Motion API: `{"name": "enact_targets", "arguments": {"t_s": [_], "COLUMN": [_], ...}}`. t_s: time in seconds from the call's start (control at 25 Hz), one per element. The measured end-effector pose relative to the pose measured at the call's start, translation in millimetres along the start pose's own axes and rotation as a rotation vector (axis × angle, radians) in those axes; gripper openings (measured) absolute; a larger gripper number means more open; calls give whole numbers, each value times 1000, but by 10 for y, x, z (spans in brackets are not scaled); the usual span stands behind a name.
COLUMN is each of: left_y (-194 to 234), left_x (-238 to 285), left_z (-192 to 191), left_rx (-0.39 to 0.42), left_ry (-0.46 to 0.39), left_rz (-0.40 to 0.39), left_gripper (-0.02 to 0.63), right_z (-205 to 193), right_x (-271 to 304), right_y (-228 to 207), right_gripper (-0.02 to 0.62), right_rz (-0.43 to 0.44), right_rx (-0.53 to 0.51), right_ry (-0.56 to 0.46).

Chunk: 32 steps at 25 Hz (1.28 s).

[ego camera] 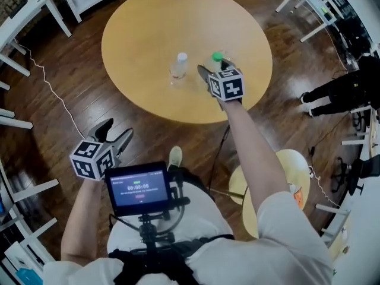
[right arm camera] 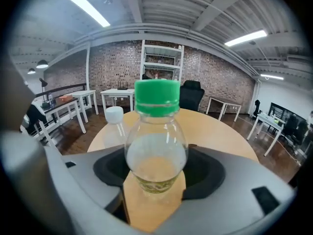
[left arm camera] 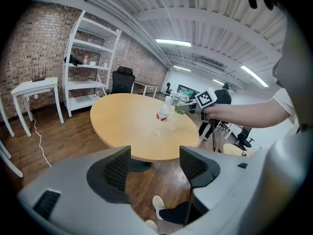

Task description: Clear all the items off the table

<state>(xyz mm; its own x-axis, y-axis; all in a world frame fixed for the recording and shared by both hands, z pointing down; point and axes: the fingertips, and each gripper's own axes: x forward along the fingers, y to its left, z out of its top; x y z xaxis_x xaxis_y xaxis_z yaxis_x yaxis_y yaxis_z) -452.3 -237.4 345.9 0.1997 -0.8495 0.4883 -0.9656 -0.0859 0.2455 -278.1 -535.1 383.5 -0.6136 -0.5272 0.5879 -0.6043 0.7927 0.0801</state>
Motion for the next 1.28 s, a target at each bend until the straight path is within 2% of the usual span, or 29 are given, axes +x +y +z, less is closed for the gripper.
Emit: {"name": "enact_targets", "arguments": {"t_s": [0.28, 0.44, 0.64, 0.72, 1.0, 1.24, 1.28], "left_y": [145, 183, 142, 131, 91, 49, 37], "left_x": [174, 255, 289, 297, 288, 253, 239], "left_z": [51, 34, 46, 71, 91, 84, 80], "left_rx": [-50, -65, -55, -48, -32, -16, -11], "left_ry": [-3, 3, 10, 10, 8, 0, -1], "left_rz": [51, 57, 46, 43, 25, -7, -13], "left_gripper": [317, 316, 316, 316, 316, 318, 316], "right_z": [45, 44, 16, -25, -59, -104, -127], "right_x": [581, 690, 667, 663, 510, 195, 107], "right_y": [13, 70, 89, 99, 50, -53, -50], "right_gripper": [307, 311, 324, 404, 414, 417, 474], "right_rz": [41, 53, 52, 60, 46, -23, -34], "right_rx": [-30, -34, -37, -26, -22, -2, 6], "right_ry": [-26, -36, -26, -14, -28, -49, -51]}}
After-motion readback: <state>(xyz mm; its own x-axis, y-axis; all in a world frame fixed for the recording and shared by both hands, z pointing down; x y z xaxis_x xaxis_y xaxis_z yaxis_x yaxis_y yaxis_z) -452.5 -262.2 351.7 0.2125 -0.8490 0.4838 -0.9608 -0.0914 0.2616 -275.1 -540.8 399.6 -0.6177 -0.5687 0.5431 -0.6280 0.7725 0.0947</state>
